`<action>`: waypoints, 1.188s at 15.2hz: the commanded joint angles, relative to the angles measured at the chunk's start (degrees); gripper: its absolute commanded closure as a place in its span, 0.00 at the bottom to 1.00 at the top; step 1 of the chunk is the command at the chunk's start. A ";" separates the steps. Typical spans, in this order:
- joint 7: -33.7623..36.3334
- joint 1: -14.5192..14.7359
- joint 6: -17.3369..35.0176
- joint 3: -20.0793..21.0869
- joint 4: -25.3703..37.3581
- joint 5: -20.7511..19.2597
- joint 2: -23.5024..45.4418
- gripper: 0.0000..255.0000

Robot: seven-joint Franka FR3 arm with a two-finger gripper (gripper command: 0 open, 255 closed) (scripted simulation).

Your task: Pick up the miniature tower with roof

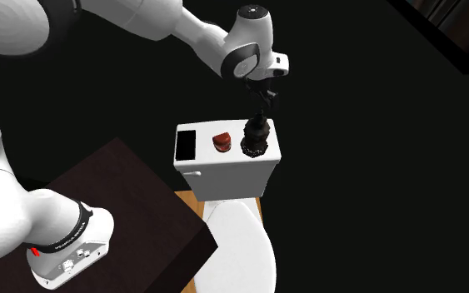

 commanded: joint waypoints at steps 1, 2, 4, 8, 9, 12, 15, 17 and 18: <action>0.02 -0.07 1.09 0.18 0.61 0.20 1.61 0.00; -0.02 -0.12 1.63 0.25 0.62 0.28 2.16 0.00; -0.09 -0.23 2.70 0.39 0.67 0.43 3.28 0.00; -0.23 -0.39 3.56 0.51 0.65 0.56 4.11 1.00; -0.22 -0.38 3.57 0.51 0.63 0.56 4.11 1.00; -0.24 -0.40 3.59 0.51 0.56 0.56 4.06 1.00; -0.24 -0.39 3.59 0.51 0.56 0.56 4.06 1.00; -0.15 -0.32 3.53 0.51 0.74 0.54 4.18 1.00; -0.11 -0.26 3.01 0.43 0.68 0.47 3.60 1.00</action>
